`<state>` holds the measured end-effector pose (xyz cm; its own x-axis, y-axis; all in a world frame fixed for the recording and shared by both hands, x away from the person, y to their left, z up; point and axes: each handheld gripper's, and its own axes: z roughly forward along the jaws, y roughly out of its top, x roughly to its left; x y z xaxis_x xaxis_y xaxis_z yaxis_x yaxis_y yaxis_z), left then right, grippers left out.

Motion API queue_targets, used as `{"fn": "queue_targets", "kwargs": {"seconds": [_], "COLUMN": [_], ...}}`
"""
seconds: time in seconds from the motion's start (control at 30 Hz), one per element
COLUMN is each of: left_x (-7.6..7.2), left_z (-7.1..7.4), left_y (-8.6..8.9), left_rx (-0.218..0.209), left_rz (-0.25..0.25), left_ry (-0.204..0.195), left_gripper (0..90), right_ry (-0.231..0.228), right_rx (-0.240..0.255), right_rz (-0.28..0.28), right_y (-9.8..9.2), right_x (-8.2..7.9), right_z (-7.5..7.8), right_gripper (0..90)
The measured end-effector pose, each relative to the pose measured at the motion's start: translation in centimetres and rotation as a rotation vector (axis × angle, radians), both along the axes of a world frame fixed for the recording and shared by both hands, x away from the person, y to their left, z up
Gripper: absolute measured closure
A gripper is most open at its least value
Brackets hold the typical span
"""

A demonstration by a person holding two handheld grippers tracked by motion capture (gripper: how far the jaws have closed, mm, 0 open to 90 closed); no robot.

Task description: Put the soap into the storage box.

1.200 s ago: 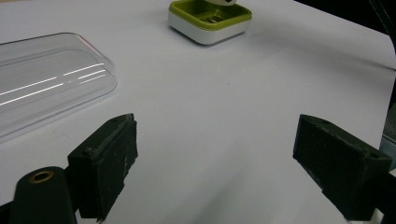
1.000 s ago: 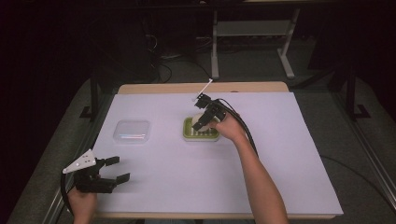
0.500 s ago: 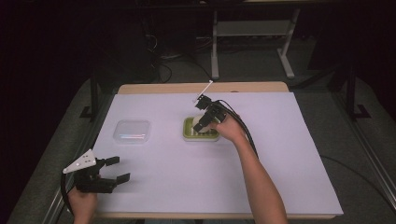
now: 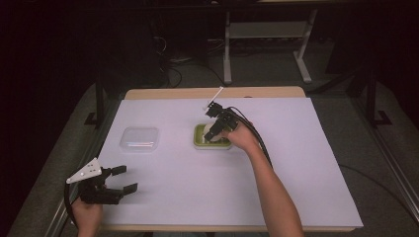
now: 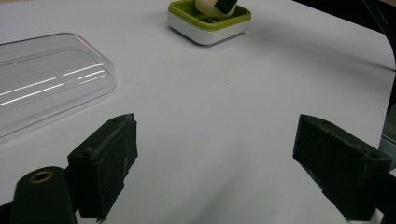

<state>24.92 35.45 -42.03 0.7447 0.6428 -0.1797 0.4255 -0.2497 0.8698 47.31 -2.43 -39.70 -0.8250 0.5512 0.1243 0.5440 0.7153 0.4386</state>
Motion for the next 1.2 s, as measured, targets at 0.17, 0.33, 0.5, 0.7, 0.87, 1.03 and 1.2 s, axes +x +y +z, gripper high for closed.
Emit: {"fn": "queue_targets", "kwargs": {"seconds": [0.17,0.33,0.5,0.7,0.87,1.03,1.2], "left_x": [0.00,0.01,-0.01,-0.01,-0.05,-0.02,-0.08], "left_z": [0.01,0.00,0.03,0.02,0.06,0.04,0.09], "left_y": [-0.03,-0.01,-0.07,-0.02,-0.02,-0.03,-0.07], "left_rx": [0.001,0.001,0.002,0.000,0.000,-0.001,0.000], "left_rz": [-0.001,0.000,-0.003,-0.001,0.001,0.000,0.001], "left_ry": [-0.001,0.000,-0.005,-0.003,-0.005,-0.005,-0.004], "left_gripper": [13.2,13.2,13.2,13.2,13.2,13.2,13.2], "right_ry": [0.000,0.001,0.006,0.004,0.006,0.001,-0.015], "right_rx": [-0.005,-0.011,-0.013,-0.028,-0.034,-0.040,-0.045], "right_rz": [0.002,0.005,0.005,0.004,0.000,-0.001,0.000], "right_y": [0.11,0.25,0.45,0.64,0.80,0.83,0.87], "right_x": [0.03,0.08,0.11,0.08,0.06,0.02,-0.08], "right_z": [-0.15,-0.39,-0.59,-0.75,-0.85,-0.84,-0.84], "right_gripper": [23.2,23.2,23.2,23.2,23.3,23.3,23.0]}}
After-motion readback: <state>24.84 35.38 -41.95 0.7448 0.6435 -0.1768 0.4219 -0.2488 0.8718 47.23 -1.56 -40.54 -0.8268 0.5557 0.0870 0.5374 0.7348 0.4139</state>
